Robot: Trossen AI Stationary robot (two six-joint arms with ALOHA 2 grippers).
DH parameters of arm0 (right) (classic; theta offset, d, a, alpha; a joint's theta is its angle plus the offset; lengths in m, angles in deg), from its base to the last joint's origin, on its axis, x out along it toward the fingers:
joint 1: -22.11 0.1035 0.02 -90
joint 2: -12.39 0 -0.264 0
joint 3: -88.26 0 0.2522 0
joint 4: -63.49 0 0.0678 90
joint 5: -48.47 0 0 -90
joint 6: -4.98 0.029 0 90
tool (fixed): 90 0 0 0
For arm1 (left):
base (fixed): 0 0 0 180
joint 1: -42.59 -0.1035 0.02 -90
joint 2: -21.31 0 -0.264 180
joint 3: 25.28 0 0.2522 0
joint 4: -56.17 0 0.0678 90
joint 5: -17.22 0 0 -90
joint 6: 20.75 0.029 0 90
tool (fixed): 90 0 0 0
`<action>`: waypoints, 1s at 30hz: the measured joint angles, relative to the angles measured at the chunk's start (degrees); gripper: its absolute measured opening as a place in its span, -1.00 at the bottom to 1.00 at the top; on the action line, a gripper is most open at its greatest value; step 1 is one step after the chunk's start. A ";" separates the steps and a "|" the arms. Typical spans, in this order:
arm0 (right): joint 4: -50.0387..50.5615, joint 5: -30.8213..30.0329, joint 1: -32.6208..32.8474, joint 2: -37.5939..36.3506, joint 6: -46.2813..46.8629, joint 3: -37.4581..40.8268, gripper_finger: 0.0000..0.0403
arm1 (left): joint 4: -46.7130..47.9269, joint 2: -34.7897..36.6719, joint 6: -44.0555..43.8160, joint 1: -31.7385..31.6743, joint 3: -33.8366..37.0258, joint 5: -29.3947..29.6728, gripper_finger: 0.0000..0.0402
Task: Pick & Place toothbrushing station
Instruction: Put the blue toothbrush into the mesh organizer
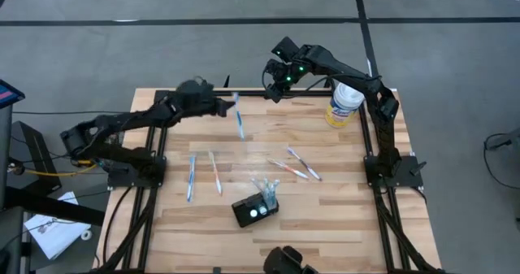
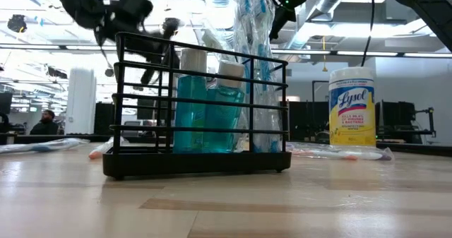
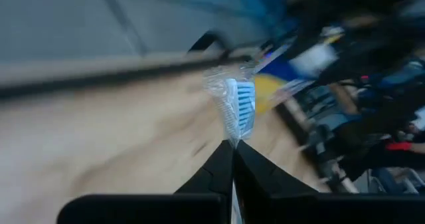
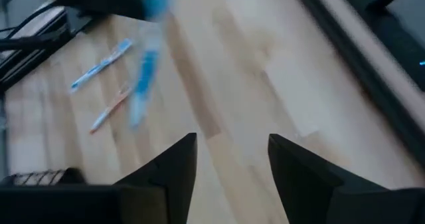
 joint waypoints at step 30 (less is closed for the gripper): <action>-27.74 14.20 -1.26 -6.38 19.69 0.04 0.08 | -0.73 -7.10 11.38 2.59 -22.64 -1.66 -1.00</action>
